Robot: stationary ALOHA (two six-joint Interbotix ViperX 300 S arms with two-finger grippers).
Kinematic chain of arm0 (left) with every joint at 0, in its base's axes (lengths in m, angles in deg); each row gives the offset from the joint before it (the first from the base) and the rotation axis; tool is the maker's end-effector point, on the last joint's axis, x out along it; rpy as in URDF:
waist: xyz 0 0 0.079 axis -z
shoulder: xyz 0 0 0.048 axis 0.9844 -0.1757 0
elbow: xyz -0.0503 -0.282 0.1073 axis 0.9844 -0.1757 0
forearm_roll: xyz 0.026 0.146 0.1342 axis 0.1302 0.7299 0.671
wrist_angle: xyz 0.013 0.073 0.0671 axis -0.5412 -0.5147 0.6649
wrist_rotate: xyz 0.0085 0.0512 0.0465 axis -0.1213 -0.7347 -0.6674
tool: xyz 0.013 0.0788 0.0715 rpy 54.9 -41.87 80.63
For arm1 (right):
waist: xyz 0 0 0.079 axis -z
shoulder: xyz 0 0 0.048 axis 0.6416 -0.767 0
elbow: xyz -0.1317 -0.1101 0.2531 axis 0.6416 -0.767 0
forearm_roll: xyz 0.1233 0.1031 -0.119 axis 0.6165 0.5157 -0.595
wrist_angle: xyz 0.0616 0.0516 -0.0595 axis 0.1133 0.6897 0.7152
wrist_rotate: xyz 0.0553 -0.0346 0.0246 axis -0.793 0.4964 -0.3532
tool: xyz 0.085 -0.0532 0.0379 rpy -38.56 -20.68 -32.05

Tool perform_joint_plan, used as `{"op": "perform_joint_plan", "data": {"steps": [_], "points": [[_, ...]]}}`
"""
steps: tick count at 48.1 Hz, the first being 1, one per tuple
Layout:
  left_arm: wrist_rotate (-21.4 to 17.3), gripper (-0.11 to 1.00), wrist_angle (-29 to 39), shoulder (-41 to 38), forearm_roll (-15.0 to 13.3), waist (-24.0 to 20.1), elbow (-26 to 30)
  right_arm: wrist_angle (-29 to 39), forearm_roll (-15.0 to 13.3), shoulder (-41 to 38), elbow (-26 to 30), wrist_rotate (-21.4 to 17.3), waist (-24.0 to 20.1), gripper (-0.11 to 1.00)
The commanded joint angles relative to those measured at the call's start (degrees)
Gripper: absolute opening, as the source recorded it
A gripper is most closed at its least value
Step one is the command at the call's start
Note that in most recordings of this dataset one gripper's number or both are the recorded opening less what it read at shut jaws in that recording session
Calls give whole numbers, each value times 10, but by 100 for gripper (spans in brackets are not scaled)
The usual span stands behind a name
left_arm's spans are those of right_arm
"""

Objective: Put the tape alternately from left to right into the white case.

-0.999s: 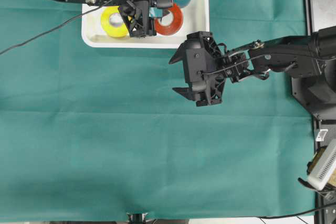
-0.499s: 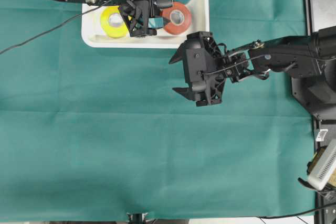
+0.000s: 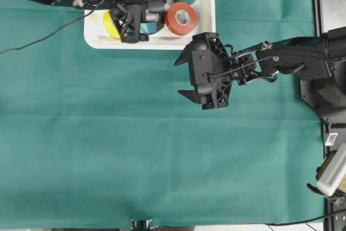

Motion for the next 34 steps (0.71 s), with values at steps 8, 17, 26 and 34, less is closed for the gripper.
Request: {"op": "perform_joint_plan", "data": {"steps": [8,17,26,34], "points": [[2,95,-5,62,-1,18,-40,-4,1,7,4,-1,-2,87],[2,95,-5,91,-1,32,-76,-4,1,6,4,-1,-2,87],[2,95,-5,116,-1,43,-113,-4,1,6,4,-1,-2,87],[2,95,-5,136,-1,51,-139,-4,1,6,5,-1,-2,87]]}}
